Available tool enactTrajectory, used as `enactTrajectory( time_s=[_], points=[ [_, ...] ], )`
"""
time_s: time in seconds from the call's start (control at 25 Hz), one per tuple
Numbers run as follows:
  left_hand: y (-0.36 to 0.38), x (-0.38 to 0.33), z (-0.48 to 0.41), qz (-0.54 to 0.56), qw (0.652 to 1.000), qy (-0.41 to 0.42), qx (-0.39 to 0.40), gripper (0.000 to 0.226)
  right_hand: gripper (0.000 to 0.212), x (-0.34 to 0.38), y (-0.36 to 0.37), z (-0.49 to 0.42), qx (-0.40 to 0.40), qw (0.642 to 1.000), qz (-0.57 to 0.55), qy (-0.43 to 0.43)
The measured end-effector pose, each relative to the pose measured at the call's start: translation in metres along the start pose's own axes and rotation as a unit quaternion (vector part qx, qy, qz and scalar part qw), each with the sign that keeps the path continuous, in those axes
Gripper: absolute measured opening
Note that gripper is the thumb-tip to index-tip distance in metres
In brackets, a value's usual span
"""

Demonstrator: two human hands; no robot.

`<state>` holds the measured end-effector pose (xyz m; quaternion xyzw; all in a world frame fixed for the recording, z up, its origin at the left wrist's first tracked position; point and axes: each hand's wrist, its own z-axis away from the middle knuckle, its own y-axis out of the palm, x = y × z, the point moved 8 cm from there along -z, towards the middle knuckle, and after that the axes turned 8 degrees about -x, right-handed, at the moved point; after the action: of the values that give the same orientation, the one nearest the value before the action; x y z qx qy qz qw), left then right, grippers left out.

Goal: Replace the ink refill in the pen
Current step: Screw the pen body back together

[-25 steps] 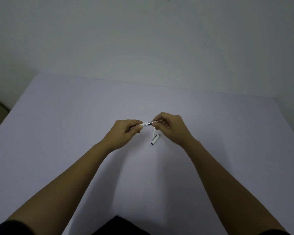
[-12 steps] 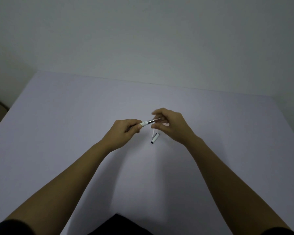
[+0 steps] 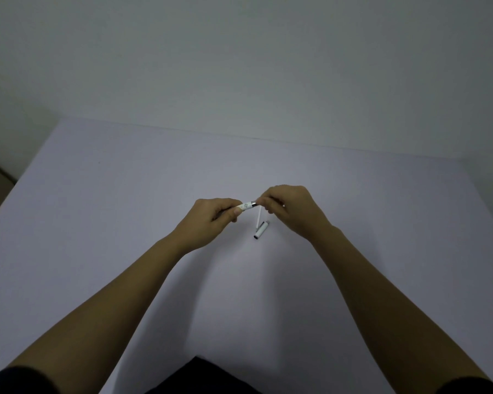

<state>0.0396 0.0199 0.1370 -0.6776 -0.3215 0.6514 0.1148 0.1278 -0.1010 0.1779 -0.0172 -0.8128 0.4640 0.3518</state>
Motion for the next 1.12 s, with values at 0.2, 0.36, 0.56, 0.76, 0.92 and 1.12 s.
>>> enactTrajectory(
  time_s=[0.2, 0.36, 0.56, 0.76, 0.92, 1.12],
  points=[
    [-0.001, -0.001, -0.003, -0.013, 1.0, 0.009, -0.006, 0.024, 0.016, 0.001, 0.0, 0.001, 0.0, 1.0, -0.012, -0.023],
    [-0.001, -0.002, -0.004, -0.017, 0.999, 0.027, -0.009, 0.021, 0.018, -0.007, 0.007, 0.0, 0.016, 1.0, -0.018, 0.0],
    [-0.001, 0.011, -0.001, -0.004, 1.0, -0.011, -0.023, 0.022, 0.023, -0.065, 0.022, 0.015, -0.061, 0.96, -0.152, 0.228],
    [-0.004, 0.018, -0.006, 0.004, 0.999, -0.033, -0.031, 0.02, 0.021, -0.128, 0.062, 0.048, -0.055, 0.907, 0.026, 0.417],
    [-0.006, 0.024, -0.013, -0.003, 0.998, -0.043, -0.039, 0.021, 0.033, -0.143, 0.096, 0.057, 0.009, 0.868, 0.038, 0.494],
    [-0.002, 0.035, -0.017, -0.012, 0.998, -0.055, -0.036, 0.021, 0.025, -0.151, 0.105, 0.061, -0.018, 0.852, 0.026, 0.523]
  ],
)
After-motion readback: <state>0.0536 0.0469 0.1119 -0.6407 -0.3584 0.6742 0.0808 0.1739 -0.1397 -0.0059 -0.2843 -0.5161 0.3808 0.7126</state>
